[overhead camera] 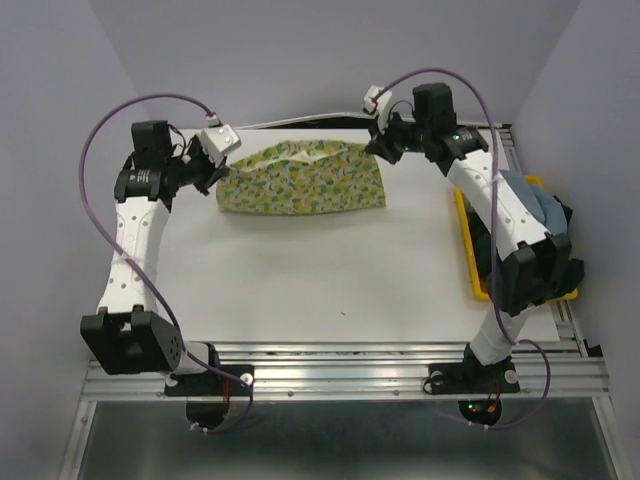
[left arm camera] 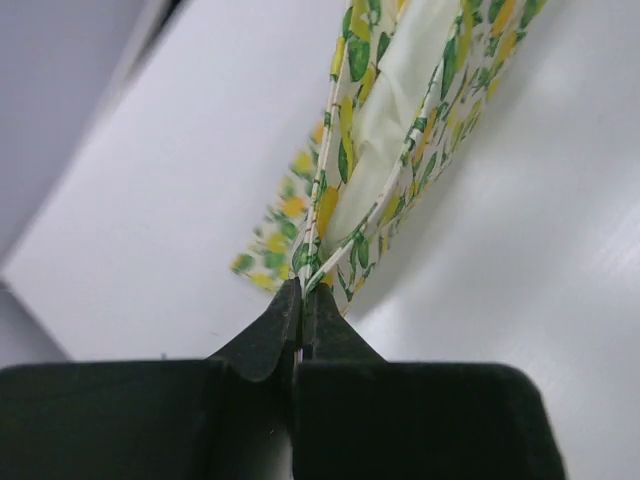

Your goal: Fold and stack the skirts

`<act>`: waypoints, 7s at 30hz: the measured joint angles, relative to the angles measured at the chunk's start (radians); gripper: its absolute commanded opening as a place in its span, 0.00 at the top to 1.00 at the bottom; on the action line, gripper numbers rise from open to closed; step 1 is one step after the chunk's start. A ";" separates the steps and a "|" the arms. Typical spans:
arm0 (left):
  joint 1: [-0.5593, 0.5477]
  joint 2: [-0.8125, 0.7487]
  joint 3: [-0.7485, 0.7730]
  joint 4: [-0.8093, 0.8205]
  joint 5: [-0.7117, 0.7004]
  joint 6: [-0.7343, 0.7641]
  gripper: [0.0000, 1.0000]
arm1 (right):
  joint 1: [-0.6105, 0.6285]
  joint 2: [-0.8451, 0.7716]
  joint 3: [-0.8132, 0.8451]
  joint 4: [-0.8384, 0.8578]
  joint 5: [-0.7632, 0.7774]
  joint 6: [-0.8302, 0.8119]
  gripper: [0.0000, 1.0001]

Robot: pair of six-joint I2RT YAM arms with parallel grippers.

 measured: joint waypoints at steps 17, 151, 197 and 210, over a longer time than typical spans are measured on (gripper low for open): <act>0.031 -0.267 0.164 0.199 -0.179 -0.446 1.00 | 0.026 -0.154 0.264 -0.028 0.190 0.123 0.99; -0.393 0.566 -0.038 0.232 -0.367 -0.351 0.53 | 0.079 0.118 -0.288 -0.547 -0.249 0.166 0.06; -0.249 0.871 0.562 -0.106 -0.280 -0.065 0.38 | -0.042 0.425 -0.030 -0.205 0.111 -0.193 0.94; -0.236 0.898 0.530 -0.155 -0.238 0.040 0.74 | -0.041 0.425 -0.029 -0.206 0.126 -0.184 0.99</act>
